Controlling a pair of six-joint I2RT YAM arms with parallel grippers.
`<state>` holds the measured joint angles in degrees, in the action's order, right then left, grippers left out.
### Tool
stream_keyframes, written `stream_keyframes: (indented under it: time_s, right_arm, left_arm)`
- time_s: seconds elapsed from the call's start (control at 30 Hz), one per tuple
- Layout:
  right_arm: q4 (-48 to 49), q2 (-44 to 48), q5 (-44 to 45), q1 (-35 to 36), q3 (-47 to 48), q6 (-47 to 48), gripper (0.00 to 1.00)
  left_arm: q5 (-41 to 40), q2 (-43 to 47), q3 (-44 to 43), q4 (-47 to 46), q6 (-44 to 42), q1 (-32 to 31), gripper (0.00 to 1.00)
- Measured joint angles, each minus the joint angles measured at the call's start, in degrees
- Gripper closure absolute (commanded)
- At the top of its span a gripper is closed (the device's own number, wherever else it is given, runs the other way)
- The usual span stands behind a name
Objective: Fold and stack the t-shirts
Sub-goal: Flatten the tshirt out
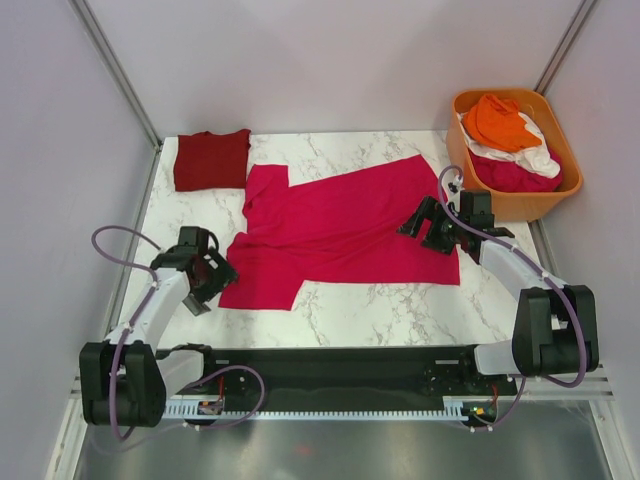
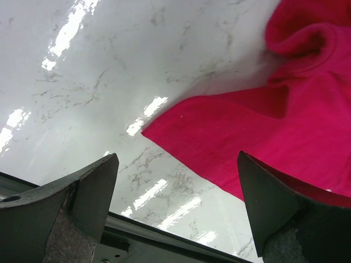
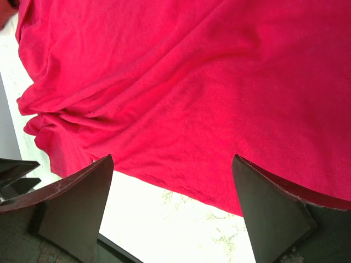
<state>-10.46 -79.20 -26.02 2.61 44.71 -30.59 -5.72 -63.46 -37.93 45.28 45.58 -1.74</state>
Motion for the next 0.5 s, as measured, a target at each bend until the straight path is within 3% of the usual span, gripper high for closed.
stream_keyframes:
  time_s: [0.5]
  right_arm:
    - [-0.2,-0.4,0.1,0.0,0.0,0.4,0.02]
  left_arm:
    - [-1.7,-0.2,7.8,-2.1,0.9,0.0,0.03]
